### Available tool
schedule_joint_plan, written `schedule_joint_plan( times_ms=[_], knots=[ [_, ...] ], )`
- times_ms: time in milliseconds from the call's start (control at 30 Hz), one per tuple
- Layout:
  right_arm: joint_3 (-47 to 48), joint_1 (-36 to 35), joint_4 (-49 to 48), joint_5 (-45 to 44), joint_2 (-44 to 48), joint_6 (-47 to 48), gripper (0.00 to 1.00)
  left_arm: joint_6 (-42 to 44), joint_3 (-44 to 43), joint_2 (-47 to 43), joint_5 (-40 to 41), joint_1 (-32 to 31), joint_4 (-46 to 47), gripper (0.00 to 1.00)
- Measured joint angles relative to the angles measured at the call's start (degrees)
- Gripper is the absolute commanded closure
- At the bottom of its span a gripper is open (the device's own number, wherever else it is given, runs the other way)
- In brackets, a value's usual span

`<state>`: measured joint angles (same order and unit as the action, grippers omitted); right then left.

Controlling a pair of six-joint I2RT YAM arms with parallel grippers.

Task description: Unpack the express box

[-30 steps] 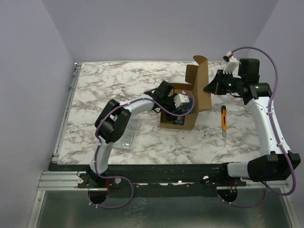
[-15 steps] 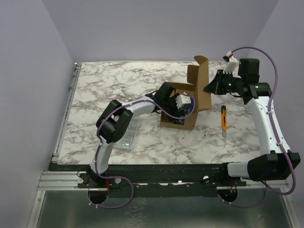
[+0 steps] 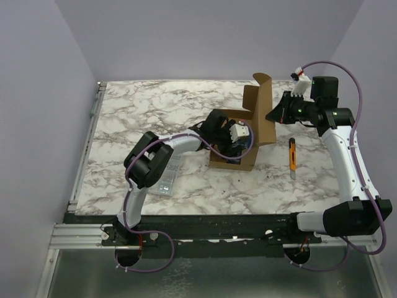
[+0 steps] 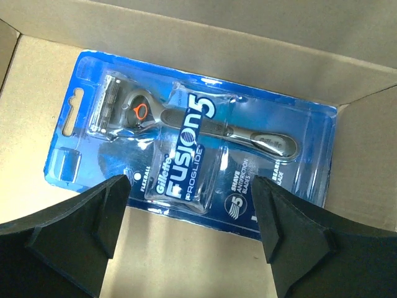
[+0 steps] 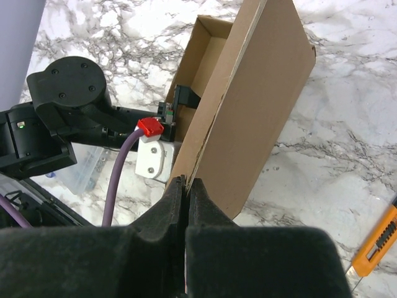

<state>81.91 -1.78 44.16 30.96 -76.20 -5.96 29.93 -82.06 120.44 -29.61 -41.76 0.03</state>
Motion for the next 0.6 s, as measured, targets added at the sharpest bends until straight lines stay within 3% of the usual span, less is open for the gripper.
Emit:
schedule_joint_plan(
  times_ms=[367, 433, 500, 600],
  knots=[
    [0.00, 0.00, 0.00, -0.24, 0.04, 0.02, 1.00, 1.44, -2.60, 4.28, 0.07, -1.51, 0.85, 0.25],
    [0.00, 0.00, 0.02, -0.31, 0.04, 0.02, 1.00, 1.49, -2.73, 4.35, 0.37, -1.51, 1.22, 0.33],
    [-0.02, 0.02, 0.07, -0.72, 0.17, 0.02, 1.00, 1.55, -2.78, 4.35, 0.90, -1.51, 1.27, 0.46],
    [-0.02, 0.02, 0.24, -1.33, 0.50, 0.00, 1.00, 2.19, -2.78, 4.28, 2.32, -1.51, 1.68, 0.53]
  ],
)
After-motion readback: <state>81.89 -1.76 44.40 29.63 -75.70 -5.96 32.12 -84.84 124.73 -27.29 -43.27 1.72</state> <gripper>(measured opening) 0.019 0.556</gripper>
